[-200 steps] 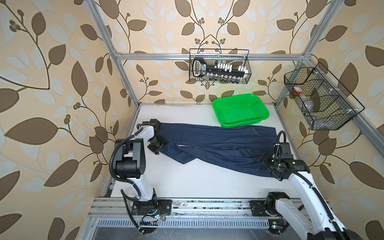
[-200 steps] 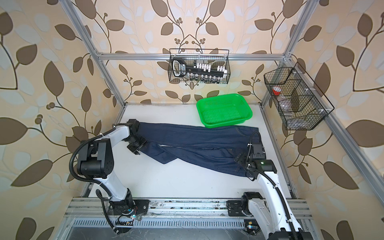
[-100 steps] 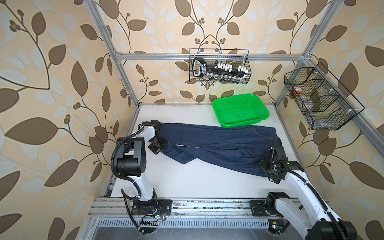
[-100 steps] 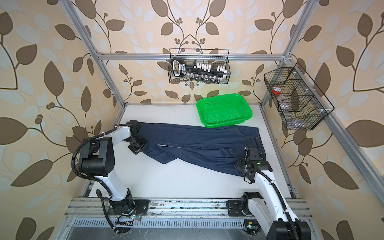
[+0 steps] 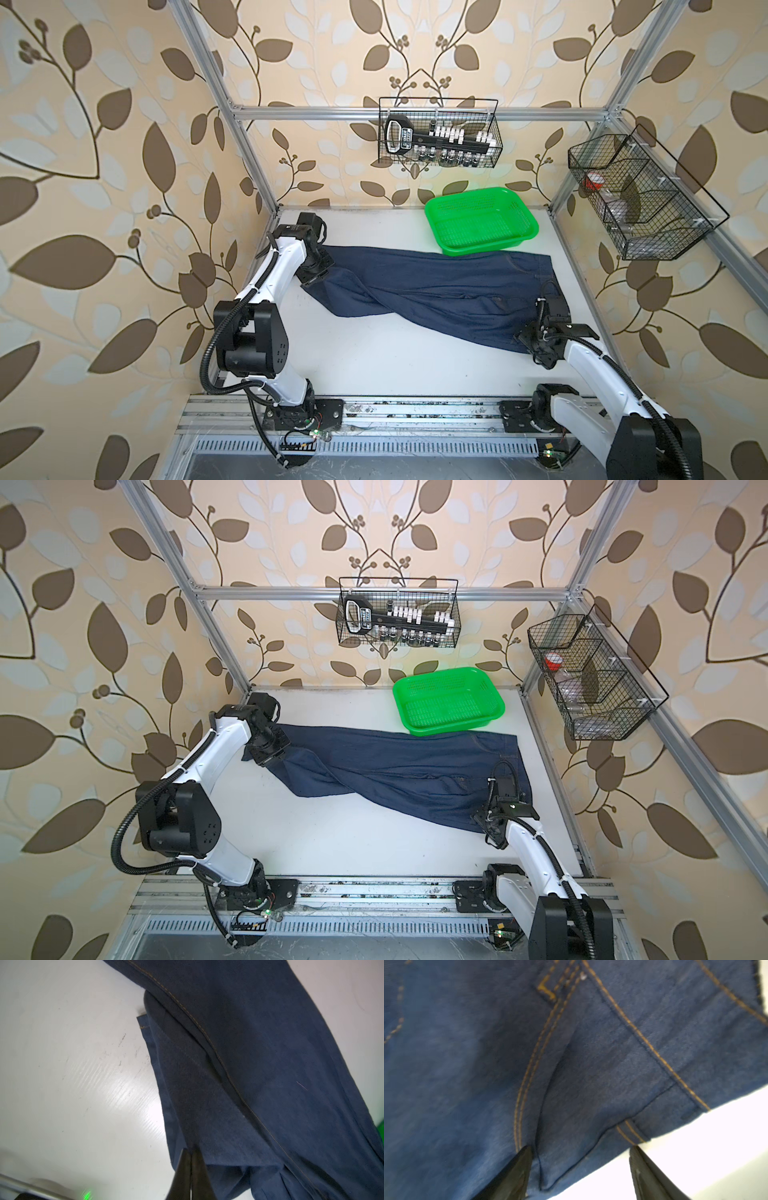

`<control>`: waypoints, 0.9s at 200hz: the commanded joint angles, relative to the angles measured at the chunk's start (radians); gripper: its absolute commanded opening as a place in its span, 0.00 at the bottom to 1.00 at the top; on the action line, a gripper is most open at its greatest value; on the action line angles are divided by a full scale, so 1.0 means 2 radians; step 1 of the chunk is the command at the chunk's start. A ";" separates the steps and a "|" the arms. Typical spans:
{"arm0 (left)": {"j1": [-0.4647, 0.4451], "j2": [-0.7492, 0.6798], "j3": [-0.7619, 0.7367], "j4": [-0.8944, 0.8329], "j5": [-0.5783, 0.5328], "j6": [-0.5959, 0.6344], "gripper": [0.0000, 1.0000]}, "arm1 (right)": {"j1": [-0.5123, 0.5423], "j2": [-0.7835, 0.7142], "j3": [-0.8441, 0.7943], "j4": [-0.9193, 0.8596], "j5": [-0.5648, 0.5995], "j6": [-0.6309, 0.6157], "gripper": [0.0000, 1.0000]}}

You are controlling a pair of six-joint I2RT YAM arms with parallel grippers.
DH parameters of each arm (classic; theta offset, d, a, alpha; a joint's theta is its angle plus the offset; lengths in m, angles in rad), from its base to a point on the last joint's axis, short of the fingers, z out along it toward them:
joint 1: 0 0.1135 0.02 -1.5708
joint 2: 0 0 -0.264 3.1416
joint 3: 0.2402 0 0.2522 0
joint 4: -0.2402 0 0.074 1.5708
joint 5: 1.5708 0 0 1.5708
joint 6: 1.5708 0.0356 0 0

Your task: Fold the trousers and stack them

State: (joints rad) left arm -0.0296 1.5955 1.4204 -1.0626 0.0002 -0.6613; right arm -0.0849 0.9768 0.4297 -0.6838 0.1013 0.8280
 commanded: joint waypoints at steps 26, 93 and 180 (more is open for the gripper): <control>-0.031 -0.044 0.077 -0.126 -0.082 0.026 0.00 | -0.025 0.015 -0.012 0.025 0.012 -0.008 0.57; -0.050 0.011 0.027 -0.076 -0.077 0.059 0.00 | -0.030 0.017 0.001 0.016 0.036 -0.037 0.14; -0.067 0.160 0.060 0.010 -0.020 0.087 0.30 | -0.032 -0.006 0.014 -0.002 0.055 -0.047 0.00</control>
State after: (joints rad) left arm -0.1581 1.8797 1.4796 -1.0599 -0.0738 -0.5285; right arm -0.1410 0.9779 0.4267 -0.6487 0.1684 0.7380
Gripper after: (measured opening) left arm 0.199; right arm 0.048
